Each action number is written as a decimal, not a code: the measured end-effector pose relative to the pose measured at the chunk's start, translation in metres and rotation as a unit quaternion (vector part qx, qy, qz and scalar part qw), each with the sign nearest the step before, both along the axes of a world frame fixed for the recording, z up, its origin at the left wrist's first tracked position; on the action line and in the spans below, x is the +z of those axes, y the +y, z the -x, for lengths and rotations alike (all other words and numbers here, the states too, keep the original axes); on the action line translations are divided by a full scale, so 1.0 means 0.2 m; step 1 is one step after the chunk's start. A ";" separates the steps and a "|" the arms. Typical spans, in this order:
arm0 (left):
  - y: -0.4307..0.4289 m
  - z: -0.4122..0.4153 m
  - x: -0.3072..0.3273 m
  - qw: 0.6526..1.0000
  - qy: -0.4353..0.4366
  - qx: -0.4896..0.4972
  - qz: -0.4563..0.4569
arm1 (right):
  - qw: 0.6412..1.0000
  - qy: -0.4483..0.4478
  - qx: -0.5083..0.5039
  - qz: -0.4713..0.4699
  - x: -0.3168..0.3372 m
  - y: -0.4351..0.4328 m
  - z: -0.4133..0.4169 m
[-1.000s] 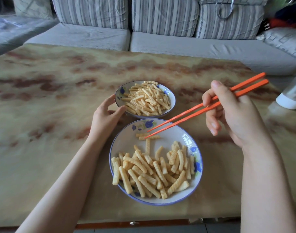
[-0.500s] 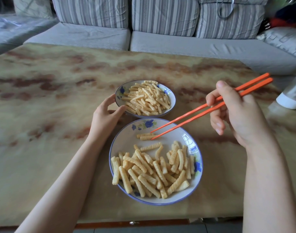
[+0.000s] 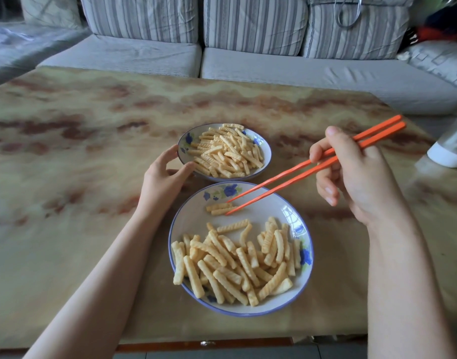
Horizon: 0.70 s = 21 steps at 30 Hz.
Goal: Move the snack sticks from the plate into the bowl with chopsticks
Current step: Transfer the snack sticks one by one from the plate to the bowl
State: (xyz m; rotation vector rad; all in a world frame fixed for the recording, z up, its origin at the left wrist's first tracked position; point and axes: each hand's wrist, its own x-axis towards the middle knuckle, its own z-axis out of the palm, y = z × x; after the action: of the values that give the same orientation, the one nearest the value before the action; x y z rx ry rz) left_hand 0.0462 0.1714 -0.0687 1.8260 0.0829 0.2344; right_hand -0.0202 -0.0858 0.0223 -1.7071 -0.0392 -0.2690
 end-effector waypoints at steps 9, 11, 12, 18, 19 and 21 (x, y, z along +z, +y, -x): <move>0.00 0.01 0.01 1.000 -0.003 -0.001 -0.004 | 1.000 0.004 -0.004 -0.022 -0.01 0.04 -0.01; 0.00 0.00 0.00 1.000 -0.002 -0.001 -0.005 | 0.999 -0.008 -0.018 -0.031 -0.01 0.04 -0.01; 0.00 0.00 0.00 1.000 -0.003 -0.002 -0.006 | 0.999 -0.012 -0.025 -0.038 -0.01 0.03 -0.01; 0.00 0.00 -0.01 1.000 -0.001 -0.003 -0.007 | 0.981 -0.056 -0.090 -0.163 0.01 0.01 -0.03; 0.00 0.00 -0.01 1.000 0.000 -0.002 -0.004 | 0.975 -0.068 -0.112 -0.178 0.01 0.02 -0.03; 0.00 0.00 -0.01 1.000 -0.001 -0.003 -0.002 | 0.965 -0.089 -0.150 -0.195 0.00 0.03 -0.05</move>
State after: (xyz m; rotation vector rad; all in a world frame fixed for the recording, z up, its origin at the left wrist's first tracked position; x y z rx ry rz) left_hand 0.0470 0.1719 -0.0702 1.8298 0.0760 0.2325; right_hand -0.0106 -0.0788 0.0232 -1.2881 0.1342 -0.6158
